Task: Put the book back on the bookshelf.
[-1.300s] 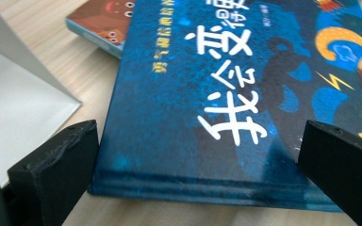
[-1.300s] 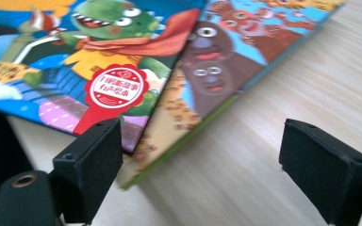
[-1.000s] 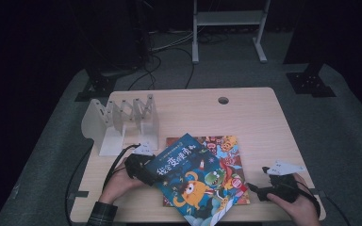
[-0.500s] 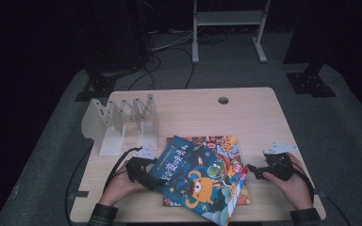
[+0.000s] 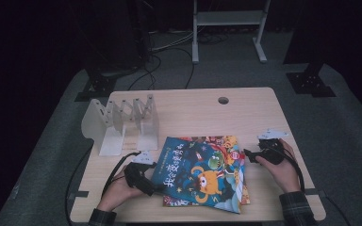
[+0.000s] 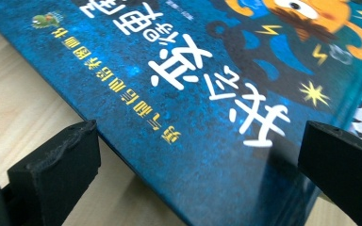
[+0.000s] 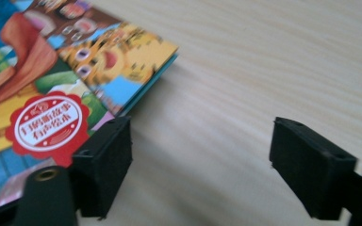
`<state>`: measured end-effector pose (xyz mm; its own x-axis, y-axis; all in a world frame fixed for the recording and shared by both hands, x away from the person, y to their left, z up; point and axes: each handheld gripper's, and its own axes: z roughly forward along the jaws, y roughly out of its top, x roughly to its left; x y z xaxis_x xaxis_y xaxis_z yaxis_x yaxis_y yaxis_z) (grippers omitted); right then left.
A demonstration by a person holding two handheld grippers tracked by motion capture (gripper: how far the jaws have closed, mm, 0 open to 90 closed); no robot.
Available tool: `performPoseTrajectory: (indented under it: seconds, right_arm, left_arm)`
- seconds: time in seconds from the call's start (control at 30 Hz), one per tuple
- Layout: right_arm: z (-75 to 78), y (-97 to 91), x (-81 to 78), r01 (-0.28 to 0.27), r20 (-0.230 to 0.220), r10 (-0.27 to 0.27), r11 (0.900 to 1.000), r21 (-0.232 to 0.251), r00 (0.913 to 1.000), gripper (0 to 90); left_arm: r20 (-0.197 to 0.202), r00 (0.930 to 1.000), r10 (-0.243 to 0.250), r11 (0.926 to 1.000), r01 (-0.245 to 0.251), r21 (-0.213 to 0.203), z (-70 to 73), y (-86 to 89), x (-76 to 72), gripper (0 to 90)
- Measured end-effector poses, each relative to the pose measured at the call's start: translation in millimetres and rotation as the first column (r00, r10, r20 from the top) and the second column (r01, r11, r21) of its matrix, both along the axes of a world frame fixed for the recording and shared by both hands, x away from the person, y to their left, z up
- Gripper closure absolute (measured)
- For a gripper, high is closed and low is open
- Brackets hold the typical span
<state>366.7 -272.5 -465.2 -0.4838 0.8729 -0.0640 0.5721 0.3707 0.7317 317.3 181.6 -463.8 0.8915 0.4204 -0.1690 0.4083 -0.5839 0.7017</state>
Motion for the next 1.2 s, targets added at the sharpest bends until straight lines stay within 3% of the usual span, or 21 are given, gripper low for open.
performPoseTrajectory:
  seconds: [0.1, 0.23, 0.37, 0.47, 0.53, 0.57, 0.7, 0.93, 1.1, 1.2]
  right_arm:
    - [0.6, 3.8, 15.2, 0.031, 0.005, -0.031, 0.9995, -0.010, 0.9995, 24.7]
    - [0.1, 4.4, 21.0, 0.050, -0.007, -0.050, 0.9987, -0.012, 0.9987, 23.7]
    - [5.2, 1.7, 14.2, 0.044, -0.008, -0.044, 0.9989, 0.015, 0.9990, 23.3]
    - [8.1, 3.1, 4.8, 0.017, -0.011, -0.017, 0.9987, 0.048, 0.9998, 23.1]
    - [8.4, 6.9, -5.5, -0.017, -0.026, 0.020, 0.9942, 0.107, 0.9995, 23.1]
    - [8.4, 6.9, -5.5, -0.017, -0.026, 0.020, 0.9942, 0.107, 0.9995, 23.1]
    - [9.6, 13.5, -12.7, -0.055, -0.028, 0.060, 0.9862, 0.156, 0.9978, 23.1]
    - [-0.9, 22.7, 0.4, -0.062, -0.059, 0.073, 0.9833, 0.171, 0.9956, 20.7]
    - [-4.4, 24.7, 5.3, -0.073, -0.067, 0.089, 0.9761, 0.205, 0.9938, 20.0]
    - [-5.6, 27.8, 6.1, -0.096, -0.073, 0.116, 0.9675, 0.234, 0.9905, 24.0]
  left_arm:
    - [-0.005, 0.9999, -0.010, 0.9998, 0.010, -0.016, -0.8, -2.2, -3.2, 0.0]
    - [-0.011, 0.9999, -0.010, 0.9997, 0.010, -0.022, -0.9, -2.5, -2.3, 0.0]
    - [-0.020, 0.9997, 0.014, 0.9998, -0.014, -0.017, -3.7, -2.0, -0.3, 0.0]
    - [-0.003, 0.9994, 0.035, 0.9993, -0.035, -0.014, -2.2, 1.1, 0.3, 0.0]
    - [0.003, 0.9981, 0.062, 0.9977, -0.061, -0.030, 0.1, 5.8, 0.9, 0.0]
    - [0.004, 0.9973, 0.073, 0.9966, -0.073, -0.038, 1.2, 8.5, 1.4, 0.0]
    - [0.019, 0.9907, 0.134, 0.9897, -0.133, -0.052, 4.9, 18.9, 3.4, 0.0]
    - [0.035, 0.9767, 0.212, 0.9761, -0.209, -0.058, 7.3, 30.5, 4.9, 0.0]
    - [0.037, 0.9701, 0.240, 0.9699, -0.238, -0.051, 7.0, 34.3, 6.0, 0.0]
    - [0.040, 0.9687, 0.245, 0.9687, -0.243, -0.050, 7.0, 35.3, 6.2, 0.0]
